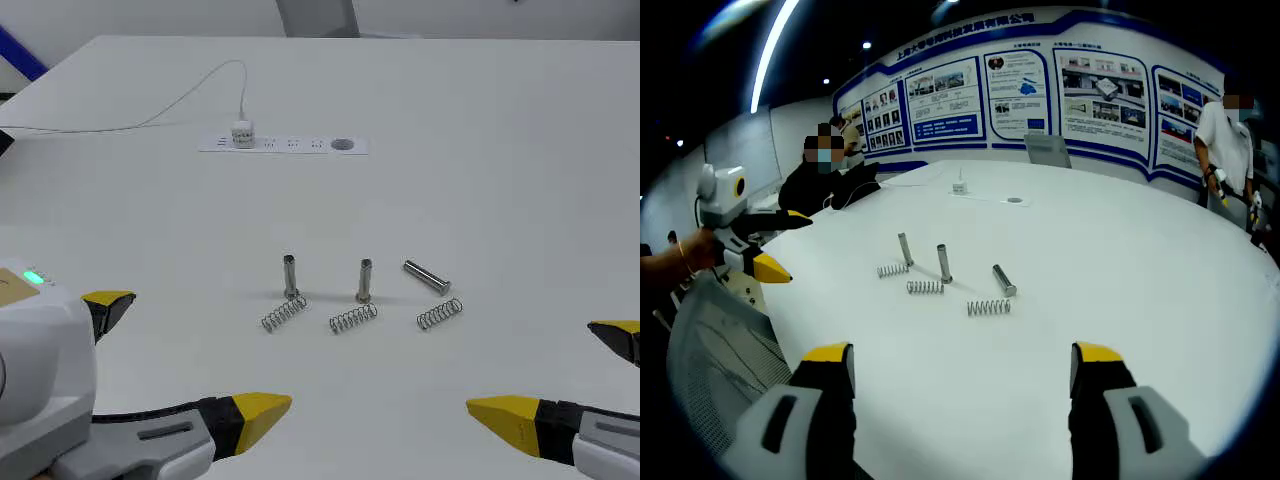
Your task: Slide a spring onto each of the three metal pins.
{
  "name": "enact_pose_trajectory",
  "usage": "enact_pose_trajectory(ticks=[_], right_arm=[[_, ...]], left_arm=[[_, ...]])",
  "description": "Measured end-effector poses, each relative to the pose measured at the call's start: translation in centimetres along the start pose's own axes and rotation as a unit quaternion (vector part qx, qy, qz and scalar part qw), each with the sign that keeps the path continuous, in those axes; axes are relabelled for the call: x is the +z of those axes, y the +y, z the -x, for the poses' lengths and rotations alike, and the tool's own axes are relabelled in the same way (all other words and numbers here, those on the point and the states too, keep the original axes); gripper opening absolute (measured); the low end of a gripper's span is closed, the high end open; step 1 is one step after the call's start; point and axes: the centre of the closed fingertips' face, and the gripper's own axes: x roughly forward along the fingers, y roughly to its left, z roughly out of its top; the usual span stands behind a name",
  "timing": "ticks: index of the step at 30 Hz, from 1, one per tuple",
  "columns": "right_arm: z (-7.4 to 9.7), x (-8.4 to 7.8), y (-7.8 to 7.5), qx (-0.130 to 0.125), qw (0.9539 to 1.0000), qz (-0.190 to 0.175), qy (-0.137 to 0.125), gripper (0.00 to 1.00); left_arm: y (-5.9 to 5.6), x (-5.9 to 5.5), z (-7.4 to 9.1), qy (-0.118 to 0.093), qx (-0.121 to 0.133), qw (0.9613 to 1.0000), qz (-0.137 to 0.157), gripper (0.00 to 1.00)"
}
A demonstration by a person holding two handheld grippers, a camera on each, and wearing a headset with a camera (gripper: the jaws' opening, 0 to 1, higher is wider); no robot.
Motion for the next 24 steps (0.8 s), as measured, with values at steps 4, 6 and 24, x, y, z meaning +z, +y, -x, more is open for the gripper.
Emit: enact_pose_trajectory(ticks=[4,6,24], right_arm=[[-0.01,-0.04,0.03,0.003,1.0,-0.001,-0.001,0.89],[-0.02,-0.09,0.13,0.005,1.0,-0.001,0.001,0.89],[0.14,-0.05,0.32,0.004,1.0,-0.005,0.003,0.83]], left_arm=[[-0.1,-0.11,-0.01,0.004,-0.002,1.0,-0.002,0.99],[-0.19,-0.19,0.0,0.007,-0.003,1.0,-0.003,0.99],[-0.21,-0.22,0.14,0.01,-0.003,0.9999,0.0,0.97]])
